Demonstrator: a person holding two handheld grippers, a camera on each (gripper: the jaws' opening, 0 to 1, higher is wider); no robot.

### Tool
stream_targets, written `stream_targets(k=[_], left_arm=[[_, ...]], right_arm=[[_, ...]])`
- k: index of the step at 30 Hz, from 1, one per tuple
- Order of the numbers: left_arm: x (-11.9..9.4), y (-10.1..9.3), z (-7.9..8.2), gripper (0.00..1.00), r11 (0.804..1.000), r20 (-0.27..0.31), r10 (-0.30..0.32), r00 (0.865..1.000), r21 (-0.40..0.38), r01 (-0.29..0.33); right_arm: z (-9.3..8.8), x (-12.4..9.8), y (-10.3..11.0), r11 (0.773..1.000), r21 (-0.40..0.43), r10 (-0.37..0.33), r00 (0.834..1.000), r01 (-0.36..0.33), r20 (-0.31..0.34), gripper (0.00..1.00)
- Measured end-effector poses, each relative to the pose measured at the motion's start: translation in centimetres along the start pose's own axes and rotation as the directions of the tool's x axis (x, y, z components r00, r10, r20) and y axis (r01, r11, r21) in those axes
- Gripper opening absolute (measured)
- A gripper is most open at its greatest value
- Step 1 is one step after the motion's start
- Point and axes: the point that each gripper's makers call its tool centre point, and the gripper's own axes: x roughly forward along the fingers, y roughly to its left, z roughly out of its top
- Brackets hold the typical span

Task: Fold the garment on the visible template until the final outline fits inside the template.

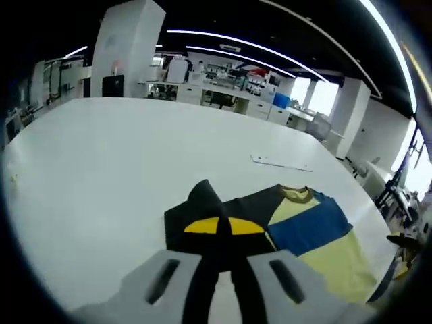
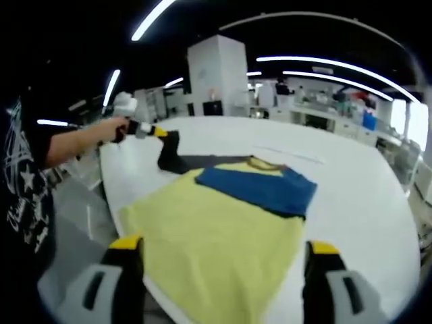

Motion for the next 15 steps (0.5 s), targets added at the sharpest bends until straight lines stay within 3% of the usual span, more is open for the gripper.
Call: stream_targets(k=[15], left_arm=[[2.3,-6.5,1.7,0.0,0.992,0.008,-0.125,0.992,0.014,0.125]], right_arm=[[-0.1,0.0,0.3,1.0,-0.004,0.009,1.0,-0.009,0.0,0.99]])
